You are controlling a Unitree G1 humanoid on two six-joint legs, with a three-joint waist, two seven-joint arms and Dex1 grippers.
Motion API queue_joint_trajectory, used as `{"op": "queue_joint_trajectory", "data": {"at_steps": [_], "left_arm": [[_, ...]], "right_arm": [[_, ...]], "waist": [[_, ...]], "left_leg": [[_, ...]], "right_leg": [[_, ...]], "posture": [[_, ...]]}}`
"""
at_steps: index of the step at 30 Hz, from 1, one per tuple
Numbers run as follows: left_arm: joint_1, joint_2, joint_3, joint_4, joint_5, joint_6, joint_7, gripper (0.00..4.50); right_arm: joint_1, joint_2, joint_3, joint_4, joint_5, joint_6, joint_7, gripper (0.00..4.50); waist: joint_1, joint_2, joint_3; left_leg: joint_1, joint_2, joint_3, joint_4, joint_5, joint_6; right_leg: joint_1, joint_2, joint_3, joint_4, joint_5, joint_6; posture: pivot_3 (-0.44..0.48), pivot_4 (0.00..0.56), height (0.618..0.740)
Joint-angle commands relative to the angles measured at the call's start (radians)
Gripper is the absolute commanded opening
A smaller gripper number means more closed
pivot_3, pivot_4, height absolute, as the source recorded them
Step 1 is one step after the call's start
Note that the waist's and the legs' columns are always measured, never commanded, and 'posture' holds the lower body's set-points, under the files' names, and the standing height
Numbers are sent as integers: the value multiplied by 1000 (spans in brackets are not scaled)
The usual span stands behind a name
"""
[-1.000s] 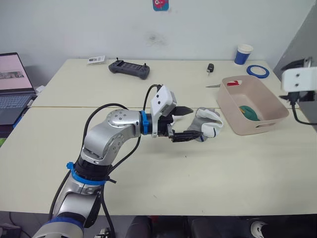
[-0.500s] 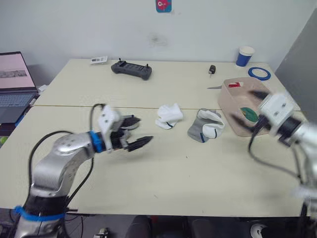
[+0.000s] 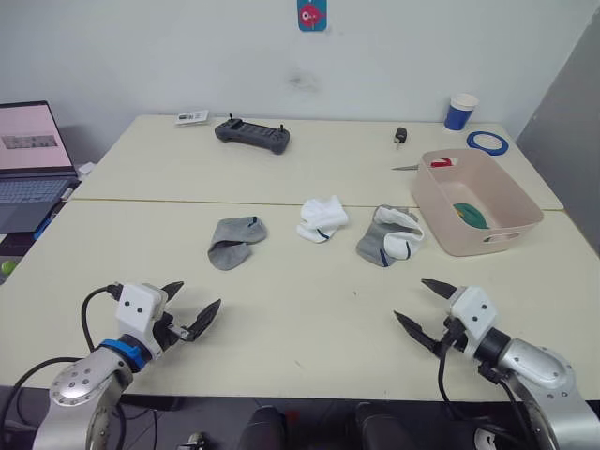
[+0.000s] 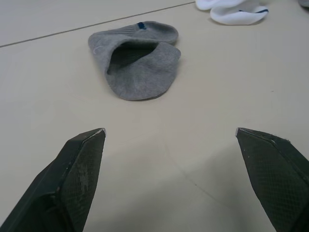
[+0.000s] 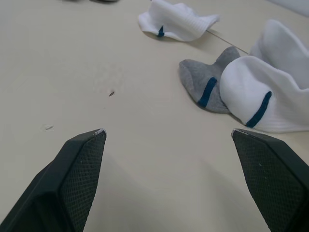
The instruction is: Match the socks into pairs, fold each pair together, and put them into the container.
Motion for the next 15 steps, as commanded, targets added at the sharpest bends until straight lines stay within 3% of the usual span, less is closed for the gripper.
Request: {"op": "queue_joint_trajectory", "data": {"at_steps": [1, 7, 15], "left_arm": [[-80, -1, -7, -19, 14, -33, 43, 4500], [-246, 85, -78, 105, 80, -88, -16, 4500], [-525, 263, -181, 481, 236, -232, -98, 4500]], "right_arm": [[-34, -27, -17, -49, 57, 27, 17, 4465], [-76, -41, 29, -125, 99, 141, -3, 4465], [-209, -51, 151, -217, 130, 282, -4, 4465]], "waist": [[1, 0, 0], [0, 0, -1], [-4, 0, 0]], "left_leg": [[0, 1, -1, 0, 0, 0], [0, 3, -6, -2, 0, 0], [-1, 2, -4, -2, 0, 0]], "right_leg": [[0, 2, 0, 0, 0, 0], [-1, 6, -2, 1, 2, 3], [-3, 6, -2, 0, 2, 3]], "posture": [[0, 150, 740], [0, 150, 740], [0, 150, 740]]}}
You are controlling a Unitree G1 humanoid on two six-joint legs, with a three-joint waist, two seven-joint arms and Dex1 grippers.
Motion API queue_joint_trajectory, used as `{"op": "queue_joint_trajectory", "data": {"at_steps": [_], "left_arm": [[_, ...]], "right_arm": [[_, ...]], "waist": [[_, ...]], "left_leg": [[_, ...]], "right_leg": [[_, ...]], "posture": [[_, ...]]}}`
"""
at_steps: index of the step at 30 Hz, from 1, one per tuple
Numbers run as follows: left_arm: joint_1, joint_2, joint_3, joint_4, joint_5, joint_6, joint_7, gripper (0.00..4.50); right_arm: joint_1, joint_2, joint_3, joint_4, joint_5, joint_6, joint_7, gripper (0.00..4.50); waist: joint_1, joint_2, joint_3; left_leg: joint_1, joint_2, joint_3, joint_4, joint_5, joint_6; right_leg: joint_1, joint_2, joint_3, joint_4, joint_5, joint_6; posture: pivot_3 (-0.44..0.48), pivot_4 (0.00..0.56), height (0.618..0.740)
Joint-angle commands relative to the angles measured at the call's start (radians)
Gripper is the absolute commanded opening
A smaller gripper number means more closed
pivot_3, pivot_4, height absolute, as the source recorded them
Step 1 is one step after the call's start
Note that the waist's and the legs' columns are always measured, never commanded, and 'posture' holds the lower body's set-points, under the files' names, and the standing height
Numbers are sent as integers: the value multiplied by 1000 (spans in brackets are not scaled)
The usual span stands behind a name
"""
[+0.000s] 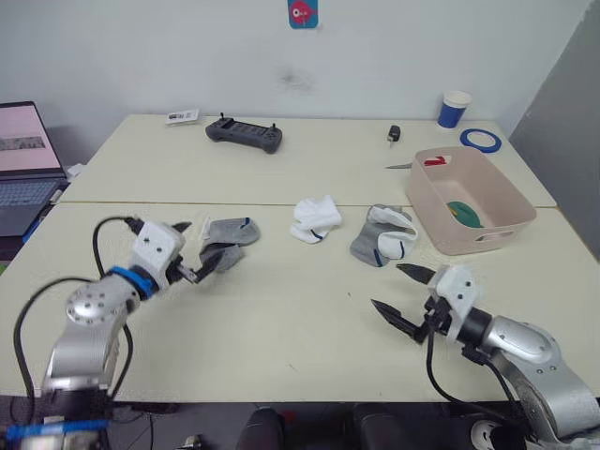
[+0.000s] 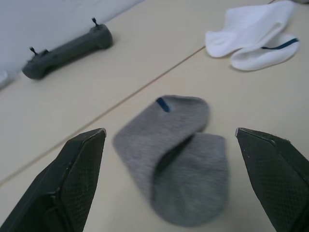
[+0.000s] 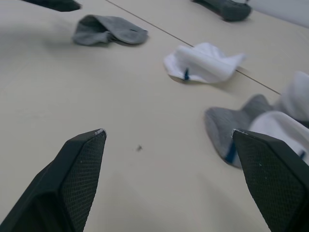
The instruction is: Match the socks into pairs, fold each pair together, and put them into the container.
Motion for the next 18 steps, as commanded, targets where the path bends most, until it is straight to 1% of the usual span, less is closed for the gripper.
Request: {"op": "queue_joint_trajectory", "data": {"at_steps": [1, 4, 7, 10, 13, 16, 18], "left_arm": [[-101, 45, -75, 179, 89, -83, -40, 4500], [-196, 72, -134, 347, 150, -179, -74, 4500], [-305, 54, -194, 478, 207, -249, -61, 4500], [-388, 35, -222, 592, 240, -299, -35, 4500], [-429, 26, -232, 662, 254, -337, -28, 4500], [-470, -13, -248, 702, 248, -344, -59, 3958], [-485, -29, -264, 719, 251, -353, -90, 3348]], "right_arm": [[-62, -23, 19, -52, 29, 37, 18, 4465], [-103, -19, 51, -65, 17, 60, 1, 4465], [-100, -12, 53, -75, 15, 65, -17, 4465], [-87, -8, 62, -98, 6, 72, -43, 4465], [-75, -7, 66, -119, 2, 81, -61, 4465], [-53, -9, 63, -126, -10, 78, -82, 4500], [-46, -7, 71, -130, -18, 76, -93, 4500]], "waist": [[1, 0, 0], [3, 0, 0], [7, -1, 0], [7, -1, 0], [4, -1, 0], [2, -1, 0], [2, -1, 0]], "left_leg": [[0, 0, 0, 0, 0, 0], [-1, -1, 0, 0, 0, 0], [-3, 0, -1, 0, 0, 0], [-4, 0, -2, 0, 0, 0], [-4, 0, -1, 1, 0, 0], [-4, 0, -1, 0, 0, 0], [-4, 0, -2, 1, 0, 0]], "right_leg": [[0, 0, 0, 0, 0, 0], [-1, 0, -1, 0, 0, 0], [-2, 0, -2, 0, 0, 1], [-2, 0, -3, 0, 0, 1], [-2, 0, -2, 0, 0, 1], [-2, 0, -2, 0, 0, 1], [-2, 0, -3, 0, 0, 1]], "posture": [[0, 150, 740], [0, 150, 740], [0, 150, 740], [0, 150, 740], [0, 150, 740], [0, 150, 740], [0, 150, 740]]}}
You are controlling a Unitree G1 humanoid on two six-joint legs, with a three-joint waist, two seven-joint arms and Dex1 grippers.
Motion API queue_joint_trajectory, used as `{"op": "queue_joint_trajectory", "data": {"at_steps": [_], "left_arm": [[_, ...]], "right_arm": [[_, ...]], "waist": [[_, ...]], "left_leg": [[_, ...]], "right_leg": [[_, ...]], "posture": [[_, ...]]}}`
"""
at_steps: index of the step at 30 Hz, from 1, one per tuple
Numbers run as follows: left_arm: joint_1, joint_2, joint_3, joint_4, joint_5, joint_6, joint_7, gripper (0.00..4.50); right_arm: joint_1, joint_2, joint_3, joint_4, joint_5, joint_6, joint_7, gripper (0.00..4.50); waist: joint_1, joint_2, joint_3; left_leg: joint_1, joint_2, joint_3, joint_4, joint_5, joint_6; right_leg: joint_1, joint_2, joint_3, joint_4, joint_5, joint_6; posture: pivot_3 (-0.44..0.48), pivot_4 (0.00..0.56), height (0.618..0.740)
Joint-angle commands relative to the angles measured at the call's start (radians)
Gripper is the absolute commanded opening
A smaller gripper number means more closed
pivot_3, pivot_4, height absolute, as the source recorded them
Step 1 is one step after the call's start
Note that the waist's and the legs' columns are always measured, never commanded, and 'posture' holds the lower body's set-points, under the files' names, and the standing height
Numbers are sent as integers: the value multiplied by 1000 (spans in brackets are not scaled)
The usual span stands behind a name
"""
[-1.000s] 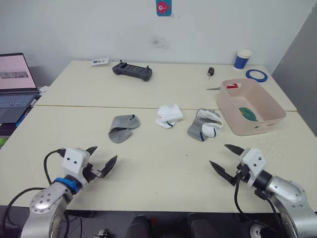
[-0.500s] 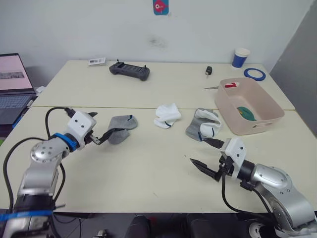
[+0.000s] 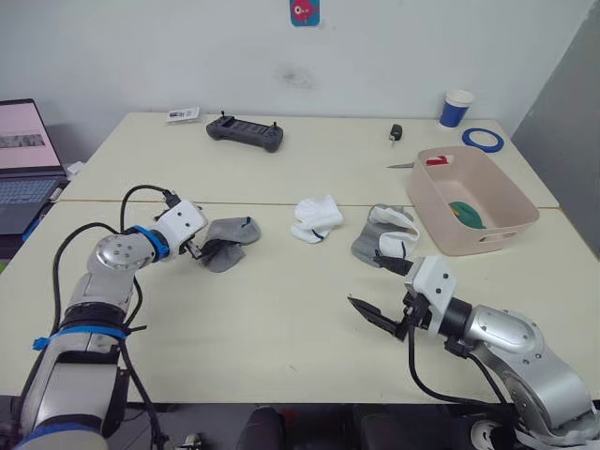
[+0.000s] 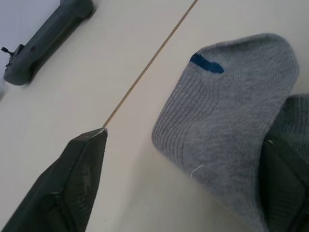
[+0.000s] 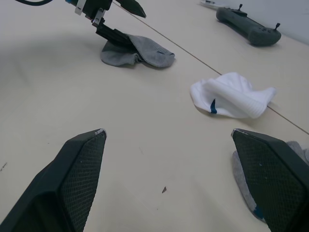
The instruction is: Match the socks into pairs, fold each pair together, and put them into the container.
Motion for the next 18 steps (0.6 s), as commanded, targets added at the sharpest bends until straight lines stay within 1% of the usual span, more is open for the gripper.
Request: {"op": "queue_joint_trajectory", "data": {"at_steps": [1, 4, 6, 8, 10, 11, 13, 15, 18], "left_arm": [[-34, -9, -17, 27, 5, -37, -35, 3024], [-46, -12, -24, 54, 4, -55, -47, 2093], [-52, -14, -15, 46, -18, -46, -70, 1406], [-52, -22, 6, 12, -58, -5, -95, 814], [-48, -39, 39, -49, -119, 79, -120, 174], [-41, -55, 59, -105, -170, 140, -141, 24], [-16, -80, 85, -231, -250, 269, -171, 24], [32, -108, 101, -413, -346, 418, -189, 24], [102, -151, 109, -687, -487, 643, -170, 24]], "right_arm": [[0, 2, 6, -44, -15, -8, -24, 4500], [5, 6, 15, -50, -21, -10, -34, 4500], [7, 7, 15, -51, -26, -11, -40, 4500], [9, 6, 14, -50, -29, -14, -42, 4500], [9, 6, 15, -45, -32, -18, -44, 4500], [7, 7, 16, -42, -33, -19, -45, 4500], [4, 8, 18, -38, -33, -21, -45, 4500], [2, 7, 18, -34, -32, -23, -42, 4500], [13, -12, -3, -33, -20, -25, -24, 4500]], "waist": [[0, 0, 0], [-3, 0, 0], [-2, 0, 0], [-1, 0, 0], [-1, 0, 0], [-2, 0, 0], [1, 0, 0], [0, 0, 0], [-1, 0, 0]], "left_leg": [[0, 0, 0, 0, 0, 0], [0, 0, 0, 1, 0, 0], [0, 0, 0, 0, 0, 0], [0, 0, 0, 0, 0, 0], [0, 0, 0, 1, 0, 0], [0, 0, 0, 1, 0, 0], [0, 0, 0, 1, 0, 0], [0, 0, 0, 1, 0, 0], [0, 0, 0, 1, 0, 0]], "right_leg": [[0, 0, 0, 0, 0, 0], [0, 0, 1, 0, 1, 1], [0, 0, 1, 0, 1, 1], [0, 0, 0, 0, 1, 1], [0, 0, 1, 0, 1, 1], [0, 0, 1, 0, 1, 1], [0, 0, 0, 0, 1, 1], [0, 0, 0, 0, 1, 1], [1, 0, 1, 0, 1, 1]], "posture": [[0, 150, 740], [0, 150, 740], [0, 150, 740], [0, 150, 740], [0, 150, 740], [0, 150, 740], [0, 150, 740], [0, 150, 740], [0, 150, 740]]}}
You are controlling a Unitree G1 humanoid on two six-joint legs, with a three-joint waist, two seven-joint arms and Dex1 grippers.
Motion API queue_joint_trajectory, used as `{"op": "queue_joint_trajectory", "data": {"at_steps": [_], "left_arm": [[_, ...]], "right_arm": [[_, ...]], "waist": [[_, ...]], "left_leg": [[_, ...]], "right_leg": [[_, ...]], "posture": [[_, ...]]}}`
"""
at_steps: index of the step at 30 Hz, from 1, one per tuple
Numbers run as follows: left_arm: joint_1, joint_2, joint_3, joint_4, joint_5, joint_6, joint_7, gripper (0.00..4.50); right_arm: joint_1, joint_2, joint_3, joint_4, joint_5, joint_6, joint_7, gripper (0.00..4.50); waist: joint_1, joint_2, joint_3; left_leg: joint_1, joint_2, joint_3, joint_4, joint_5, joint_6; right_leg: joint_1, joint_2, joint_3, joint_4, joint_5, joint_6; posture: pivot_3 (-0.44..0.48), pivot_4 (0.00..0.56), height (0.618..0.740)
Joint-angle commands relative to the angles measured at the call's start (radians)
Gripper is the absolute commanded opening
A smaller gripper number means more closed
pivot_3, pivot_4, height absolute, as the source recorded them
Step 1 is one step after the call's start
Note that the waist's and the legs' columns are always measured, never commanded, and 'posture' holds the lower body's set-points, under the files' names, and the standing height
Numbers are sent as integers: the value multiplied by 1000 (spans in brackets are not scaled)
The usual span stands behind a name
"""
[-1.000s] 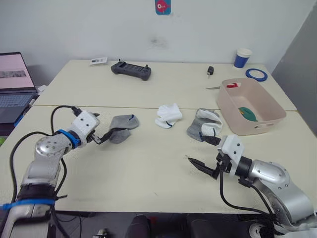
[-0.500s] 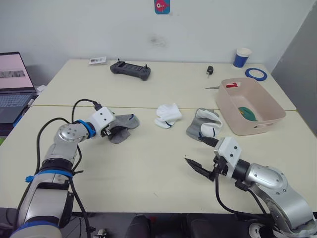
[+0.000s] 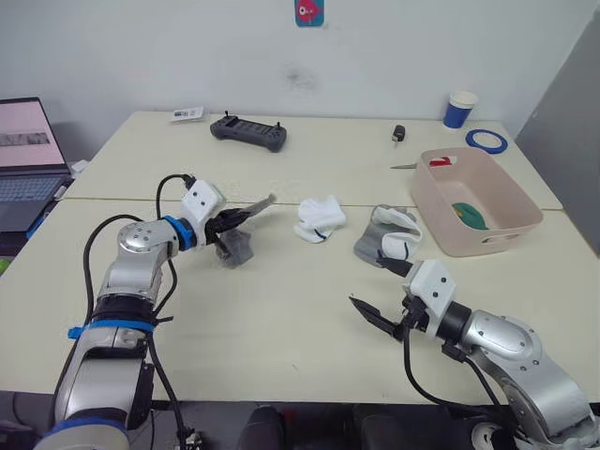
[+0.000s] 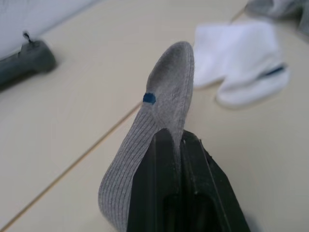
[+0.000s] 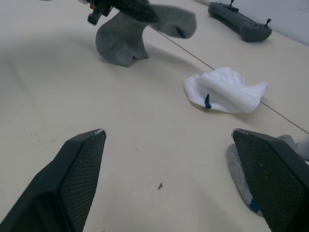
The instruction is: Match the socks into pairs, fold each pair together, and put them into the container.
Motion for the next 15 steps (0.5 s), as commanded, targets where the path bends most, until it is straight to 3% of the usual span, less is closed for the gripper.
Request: {"op": "queue_joint_trajectory", "data": {"at_steps": [1, 4, 9, 12, 15], "left_arm": [[50, -43, 25, -307, -184, 256, 33, 24], [83, -132, 66, -527, -360, 467, 164, 24], [118, -315, 197, -694, -594, 654, 481, 24], [240, -414, 250, -740, -592, 625, 635, 24], [375, -463, 260, -708, -535, 567, 699, 24]], "right_arm": [[15, -28, -40, -26, 14, -21, 23, 4500], [43, -70, -100, -27, 35, -20, 53, 4500], [57, -120, -166, -8, 51, -25, 85, 4500], [42, -120, -155, 2, 50, -28, 88, 4500], [16, -103, -119, 13, 39, -32, 85, 4500]], "waist": [[0, 0, 0], [2, 0, 0], [-1, 0, 0], [-7, 0, 0], [-7, 0, 0]], "left_leg": [[0, 0, 0, 0, 0, 0], [0, 0, -1, 0, 0, 0], [3, -1, -1, 1, 0, 0], [6, 0, 1, 1, 0, 0], [7, 0, 0, 0, 0, 0]], "right_leg": [[0, 0, 0, 0, 0, 0], [1, 0, 0, 0, 0, 0], [3, 0, 0, 0, 1, 2], [5, 0, 3, 0, 2, 3], [5, 1, 3, 0, 1, 3]], "posture": [[0, 150, 740], [0, 150, 740], [0, 150, 740], [0, 150, 740], [0, 150, 740]]}}
